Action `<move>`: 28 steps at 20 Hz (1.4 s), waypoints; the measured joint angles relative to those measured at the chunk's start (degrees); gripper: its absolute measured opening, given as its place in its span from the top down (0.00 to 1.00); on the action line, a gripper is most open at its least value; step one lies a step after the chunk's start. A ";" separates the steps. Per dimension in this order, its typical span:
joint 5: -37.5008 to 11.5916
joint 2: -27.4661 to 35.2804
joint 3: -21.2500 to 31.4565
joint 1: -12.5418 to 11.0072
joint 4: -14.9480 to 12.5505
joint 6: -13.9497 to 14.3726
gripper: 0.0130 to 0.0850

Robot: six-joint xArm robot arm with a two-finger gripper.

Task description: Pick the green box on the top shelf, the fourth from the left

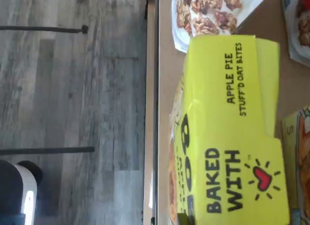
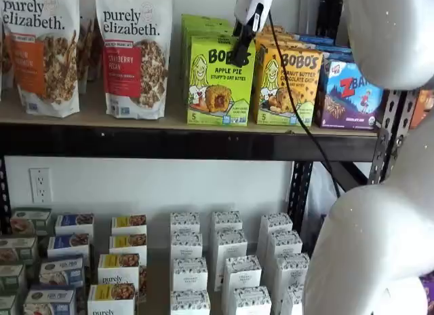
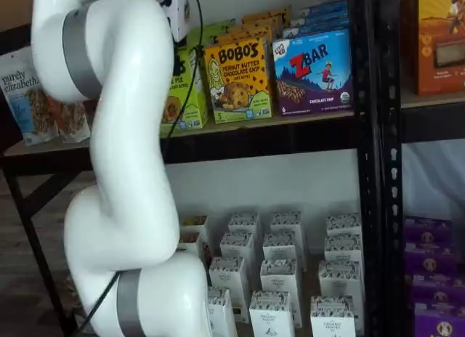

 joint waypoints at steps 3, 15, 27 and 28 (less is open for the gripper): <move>0.65 -0.21 -0.07 -0.27 0.96 -0.05 0.78; 3.75 -3.11 1.34 -0.17 1.49 0.57 0.78; 4.31 -10.33 8.78 -0.72 0.65 -0.12 0.78; 4.30 -10.97 9.49 -0.82 0.60 -0.22 0.78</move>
